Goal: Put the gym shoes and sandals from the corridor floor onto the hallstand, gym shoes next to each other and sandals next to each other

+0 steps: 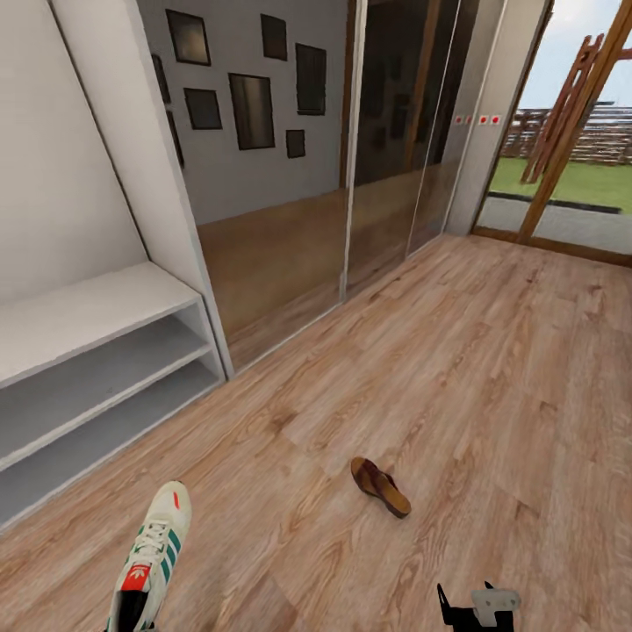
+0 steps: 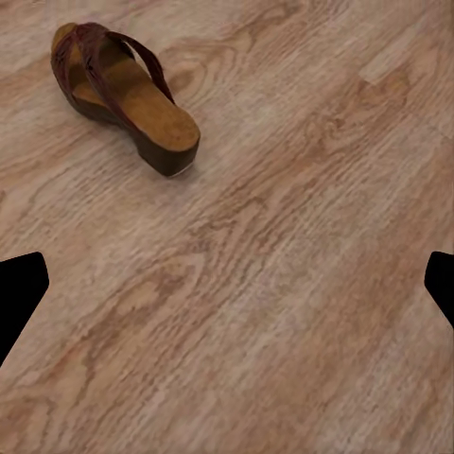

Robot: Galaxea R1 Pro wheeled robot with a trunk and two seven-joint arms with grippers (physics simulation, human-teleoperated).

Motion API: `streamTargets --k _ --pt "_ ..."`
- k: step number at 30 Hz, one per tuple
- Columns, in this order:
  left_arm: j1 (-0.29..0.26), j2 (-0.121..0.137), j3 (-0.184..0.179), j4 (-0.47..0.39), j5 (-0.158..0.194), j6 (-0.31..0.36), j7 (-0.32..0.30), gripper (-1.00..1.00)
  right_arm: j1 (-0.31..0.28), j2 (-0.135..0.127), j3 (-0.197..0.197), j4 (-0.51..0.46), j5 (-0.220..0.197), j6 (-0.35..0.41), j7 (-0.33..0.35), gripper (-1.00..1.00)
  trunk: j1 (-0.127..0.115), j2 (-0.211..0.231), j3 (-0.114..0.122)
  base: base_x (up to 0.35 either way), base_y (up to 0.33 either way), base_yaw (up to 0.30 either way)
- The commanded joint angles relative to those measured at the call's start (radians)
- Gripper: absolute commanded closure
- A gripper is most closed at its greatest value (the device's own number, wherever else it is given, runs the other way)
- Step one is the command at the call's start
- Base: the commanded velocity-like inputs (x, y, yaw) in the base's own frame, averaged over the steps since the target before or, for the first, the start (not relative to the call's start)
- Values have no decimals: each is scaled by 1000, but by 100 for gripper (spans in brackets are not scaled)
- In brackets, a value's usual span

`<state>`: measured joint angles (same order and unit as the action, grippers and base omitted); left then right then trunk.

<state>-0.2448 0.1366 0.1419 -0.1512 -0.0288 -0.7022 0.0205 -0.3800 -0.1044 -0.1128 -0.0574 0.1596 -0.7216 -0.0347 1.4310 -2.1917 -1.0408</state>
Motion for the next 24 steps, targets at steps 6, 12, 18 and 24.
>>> streamTargets --k 6,12,18,24 --pt "-1 0 2 1 -3 -3 3 100 0 0 -7 1 11 -2 -4 -100 0 0 -1 309 -136 35" --pt "-1 0 -1 1 -3 -3 3 100 0 0 -7 1 11 -2 -4 -100 0 0 -1 333 -27 2" --pt "-8 -7 -5 -16 -4 7 2 100 0 0 -5 2 16 -2 2 -100 0 0 -1 221 -1 0" --pt "-96 -32 -9 -85 -12 48 -114 100 0 0 2 -7 22 -1 5 -100 0 0 -1 24 0 0"
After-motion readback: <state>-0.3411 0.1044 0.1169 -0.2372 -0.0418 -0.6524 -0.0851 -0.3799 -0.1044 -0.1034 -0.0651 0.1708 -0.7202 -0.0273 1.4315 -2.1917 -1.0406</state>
